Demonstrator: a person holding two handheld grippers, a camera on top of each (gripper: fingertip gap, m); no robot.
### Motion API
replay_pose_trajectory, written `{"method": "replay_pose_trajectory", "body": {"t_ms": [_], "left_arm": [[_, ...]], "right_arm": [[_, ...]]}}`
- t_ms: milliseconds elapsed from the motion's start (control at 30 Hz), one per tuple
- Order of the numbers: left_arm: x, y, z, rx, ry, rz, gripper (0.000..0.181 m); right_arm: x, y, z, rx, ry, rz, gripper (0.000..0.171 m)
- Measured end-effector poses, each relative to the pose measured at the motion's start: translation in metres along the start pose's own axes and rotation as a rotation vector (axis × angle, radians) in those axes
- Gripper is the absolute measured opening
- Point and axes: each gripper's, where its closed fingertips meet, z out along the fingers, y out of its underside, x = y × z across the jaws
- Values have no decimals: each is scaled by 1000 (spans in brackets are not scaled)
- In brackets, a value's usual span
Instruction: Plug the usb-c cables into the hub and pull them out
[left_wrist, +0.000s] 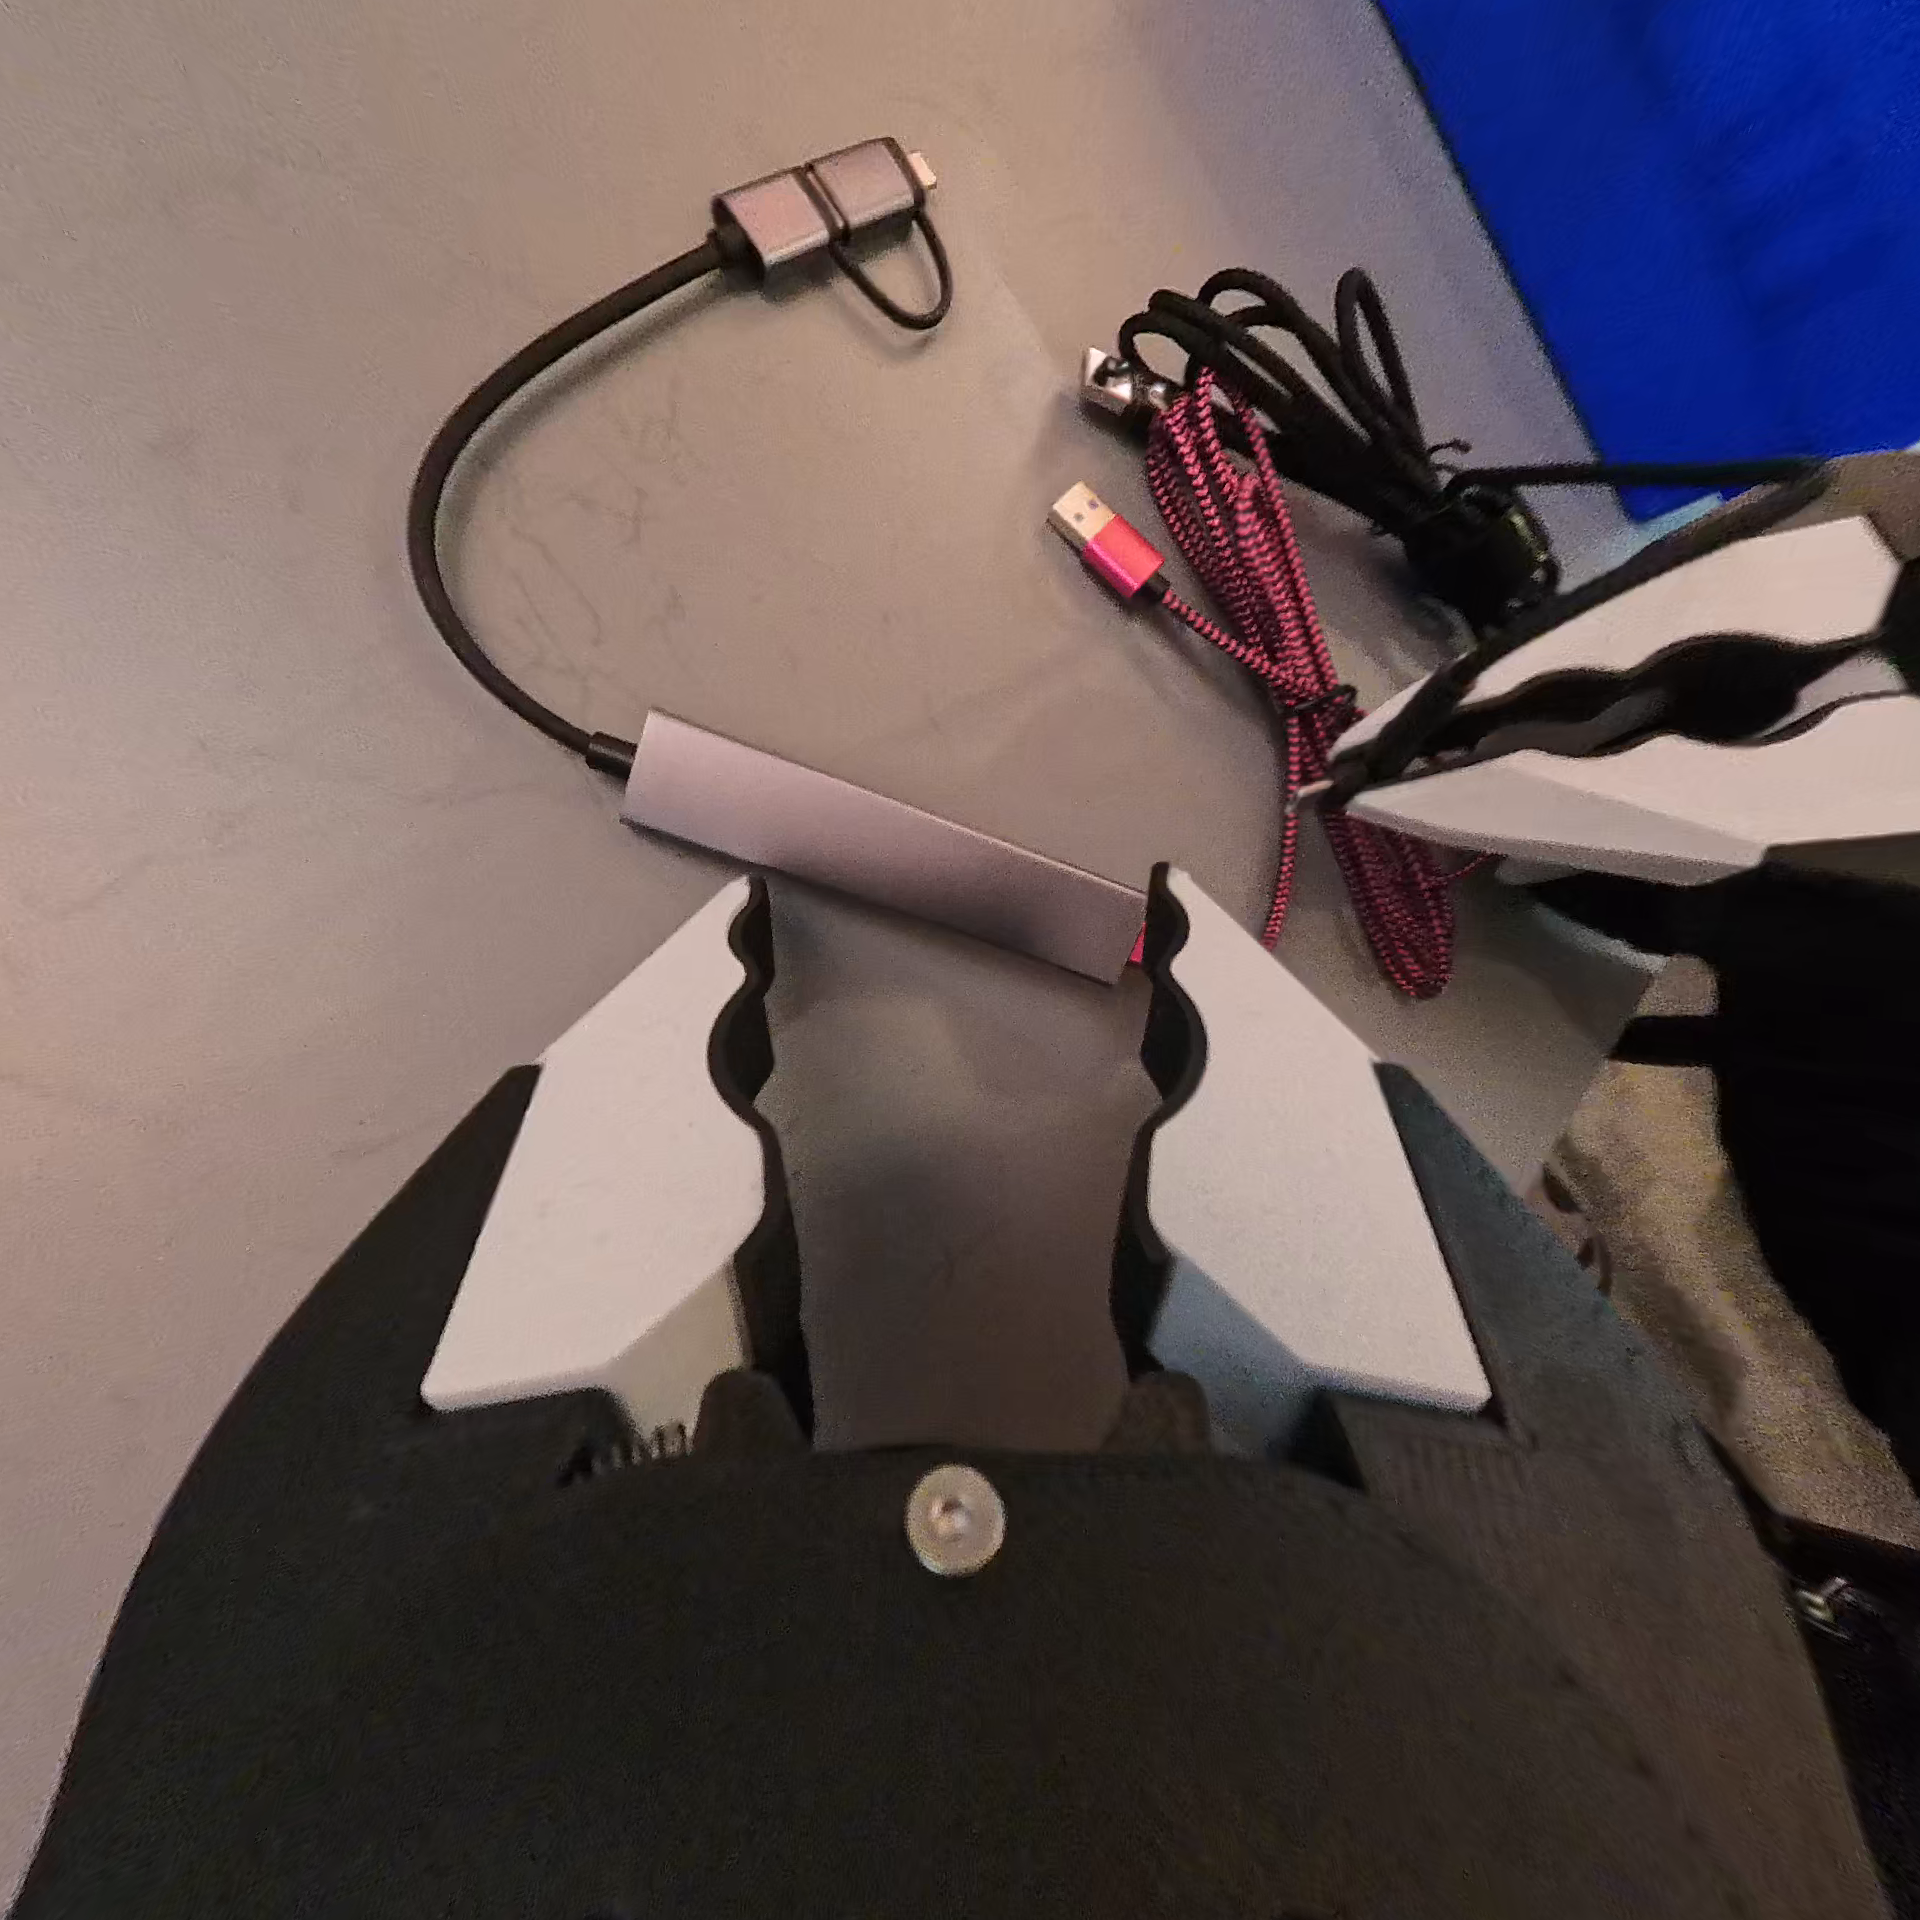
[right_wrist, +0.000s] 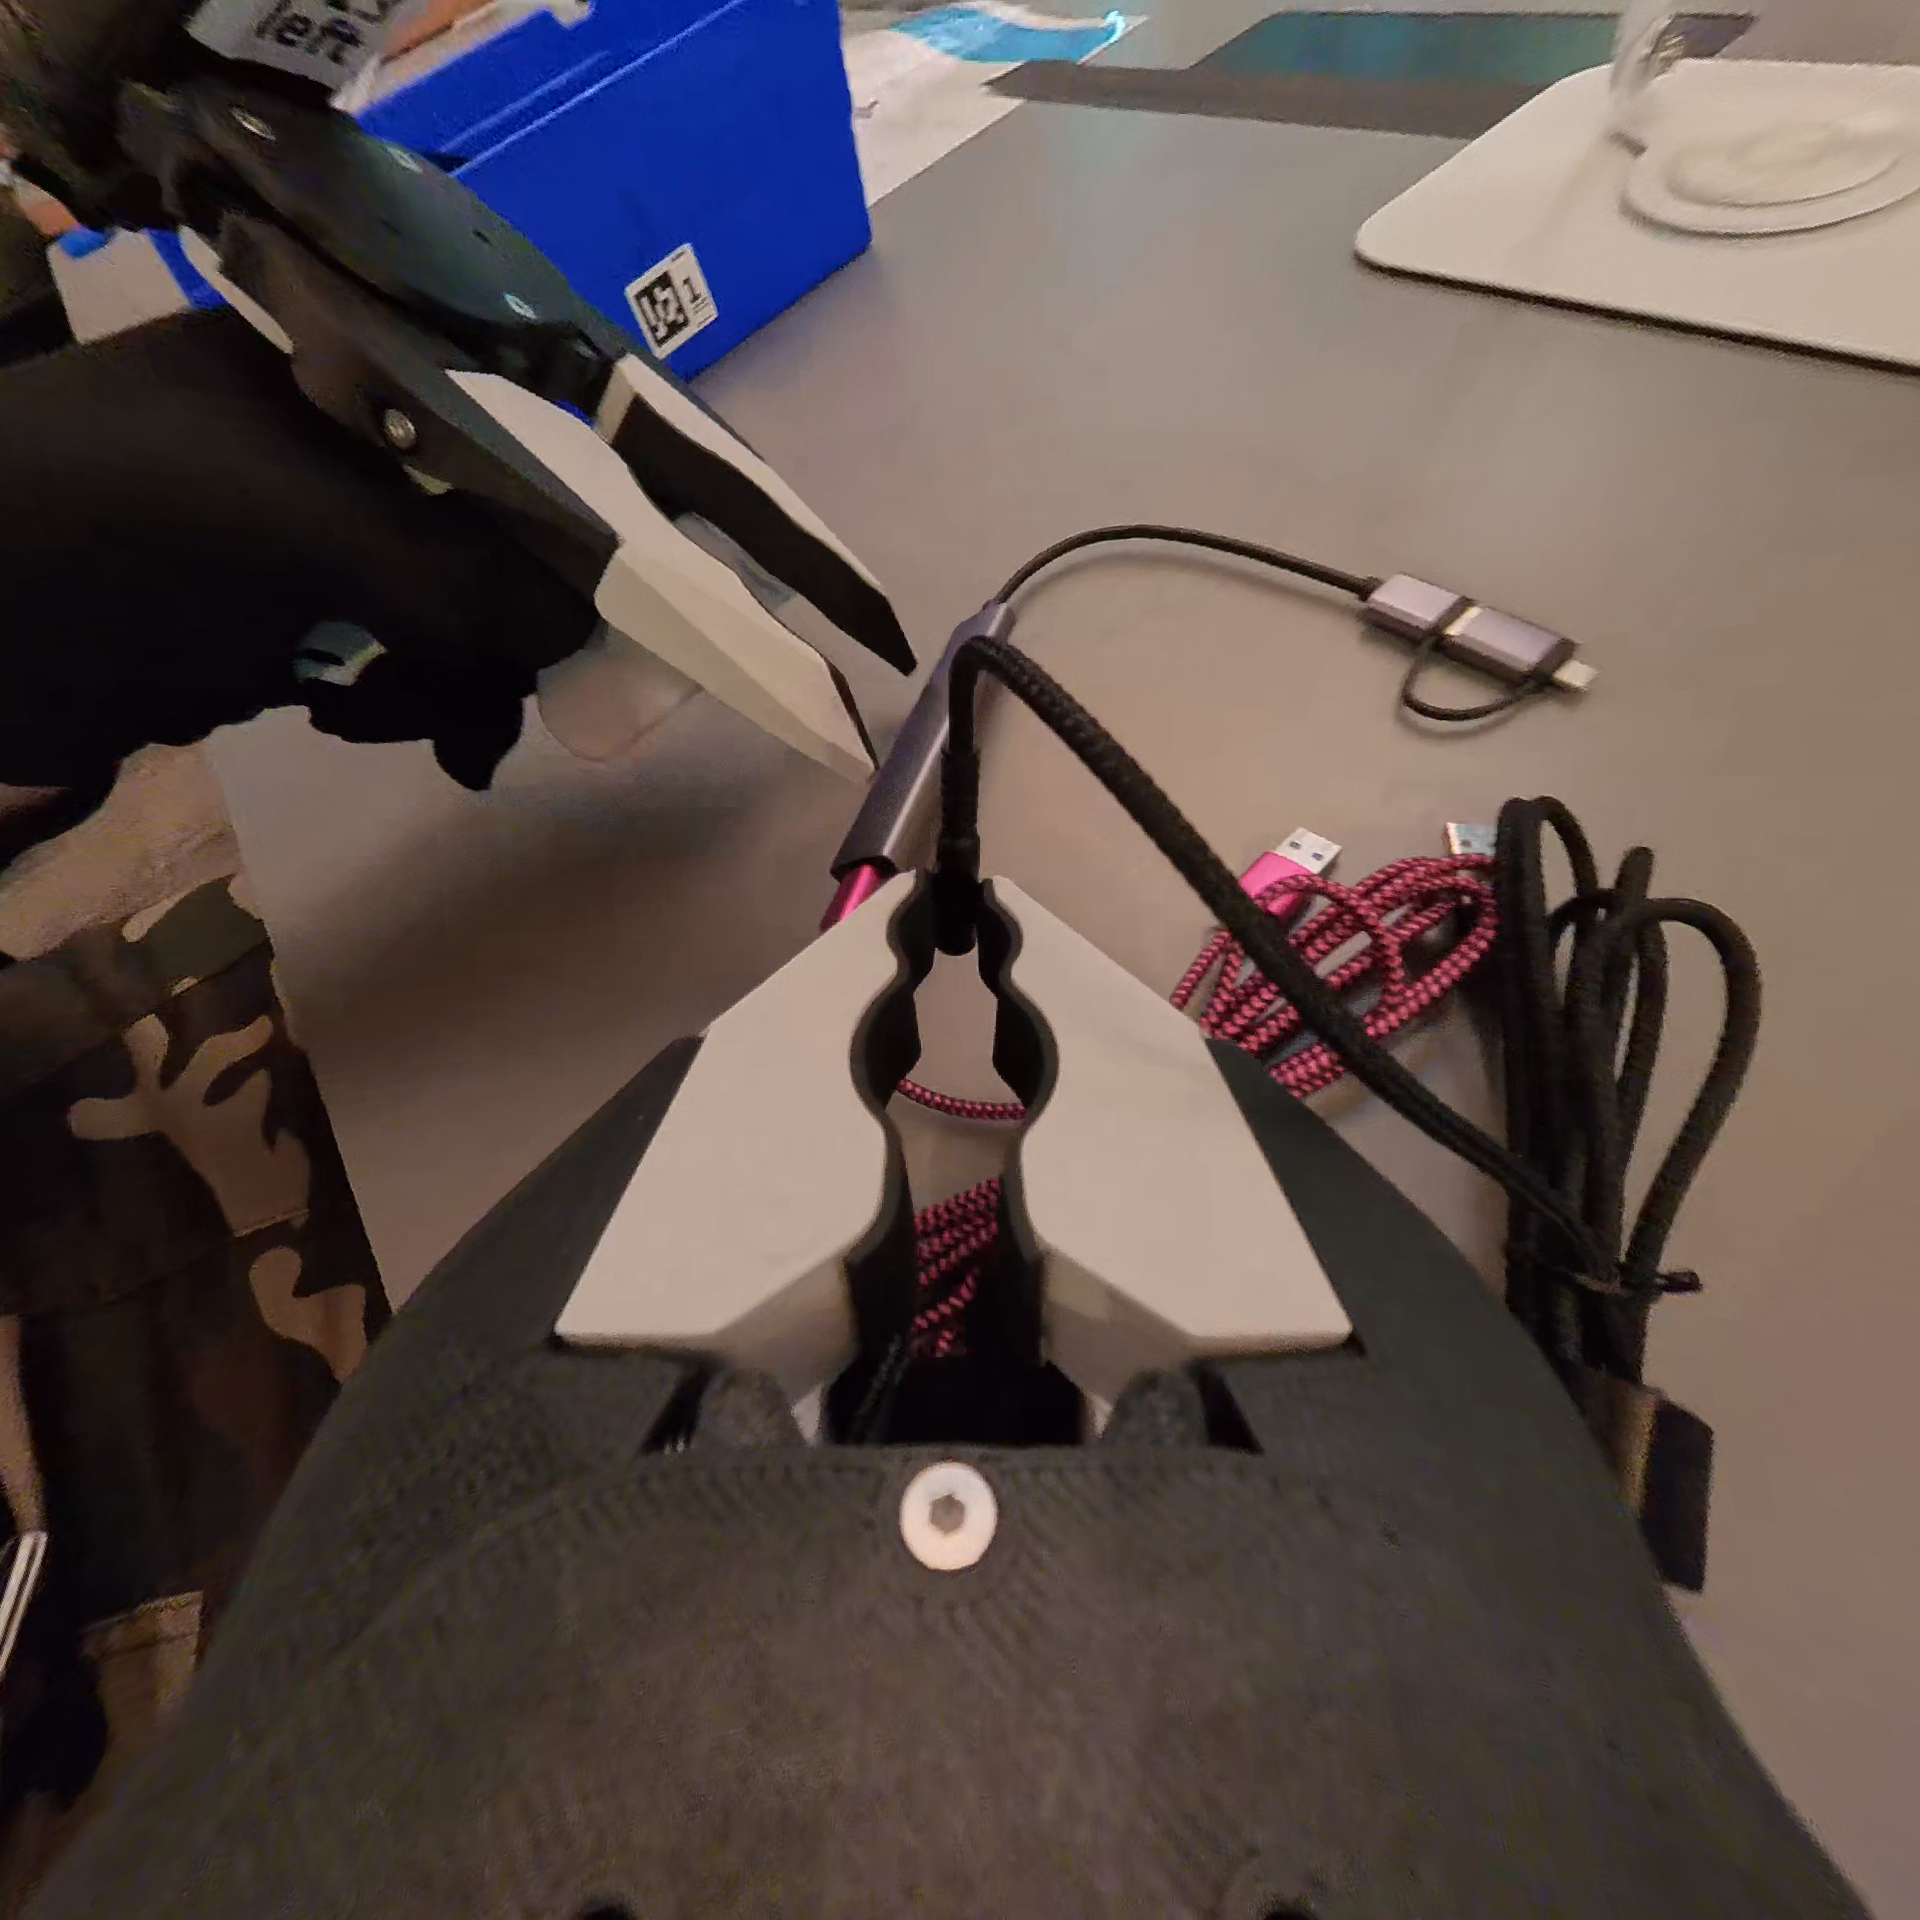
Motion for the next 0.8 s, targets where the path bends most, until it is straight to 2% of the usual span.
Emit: {"method": "replay_pose_trajectory", "body": {"t_ms": [33,100,200,333,467,533,667,800], "left_arm": [[0,-3,-1,-9,-23,14,71],[0,-7,1,-63,-70,31,79],[-4,3,12,-225,-170,54,103],[-14,9,21,-328,-310,94,105],[-22,8,22,-393,-385,149,84],[-21,7,22,-405,-372,172,74],[-25,5,18,-442,-317,295,42],[-41,3,10,-531,-247,493,30]], "right_arm": [[3,0,-3,11,12,4,4],[8,1,-8,29,27,15,4],[10,0,-12,53,41,19,4],[11,-4,-16,85,53,28,4],[9,-9,-23,104,67,11,4],[7,-13,-29,119,69,5,4],[8,-19,-42,139,82,-3,4],[-1,-25,-53,170,41,24,4]]}}
